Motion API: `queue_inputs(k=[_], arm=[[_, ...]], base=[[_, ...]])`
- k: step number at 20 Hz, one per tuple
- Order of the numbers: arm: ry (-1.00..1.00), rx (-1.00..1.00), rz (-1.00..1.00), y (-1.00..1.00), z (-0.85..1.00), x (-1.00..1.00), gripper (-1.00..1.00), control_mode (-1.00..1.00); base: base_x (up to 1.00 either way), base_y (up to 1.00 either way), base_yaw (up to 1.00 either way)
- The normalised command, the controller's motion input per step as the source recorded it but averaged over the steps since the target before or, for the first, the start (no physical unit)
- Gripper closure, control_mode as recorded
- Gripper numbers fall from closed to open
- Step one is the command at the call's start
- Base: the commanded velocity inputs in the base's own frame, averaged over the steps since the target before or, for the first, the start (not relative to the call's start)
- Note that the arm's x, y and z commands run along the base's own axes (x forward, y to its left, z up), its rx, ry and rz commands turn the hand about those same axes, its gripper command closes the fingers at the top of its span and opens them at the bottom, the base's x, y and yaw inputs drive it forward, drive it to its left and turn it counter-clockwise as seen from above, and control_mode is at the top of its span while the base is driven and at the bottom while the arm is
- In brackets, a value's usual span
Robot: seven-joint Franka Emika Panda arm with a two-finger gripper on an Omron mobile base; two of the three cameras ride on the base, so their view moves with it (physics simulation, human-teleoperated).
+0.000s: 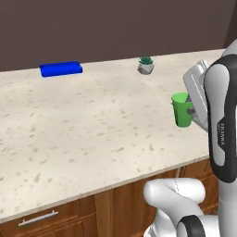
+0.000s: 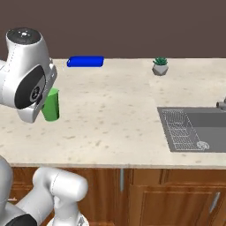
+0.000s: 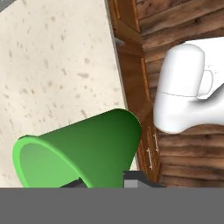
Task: There is a tray on the dining counter. Grab the cup, mug, and pitcher and place them on the tray. The pitcher may be placed next to the tray if it cannot fit the tray.
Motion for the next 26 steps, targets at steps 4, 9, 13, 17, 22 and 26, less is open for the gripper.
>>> queue_inputs(k=[4, 9, 13, 17, 22, 26], arm=[[0.00, 0.00, 0.00, 0.00, 0.00, 0.00, 1.00, 1.00], [0.00, 0.00, 0.00, 0.00, 0.00, 0.00, 1.00, 1.00], [0.00, 0.00, 0.00, 0.00, 0.00, 0.00, 1.00, 1.00], [0.00, 0.00, 0.00, 0.00, 0.00, 0.00, 1.00, 1.00], [0.00, 0.00, 0.00, 0.00, 0.00, 0.00, 1.00, 1.00], [0.00, 0.00, 0.00, 0.00, 0.00, 0.00, 1.00, 1.00]], base=[[-0.29, 1.00, -0.01], [-0.08, 1.00, 0.00], [-0.12, 1.00, 0.00], [-0.20, 1.00, 0.00], [-0.33, 1.00, 0.00], [-0.16, 1.00, 0.00]])
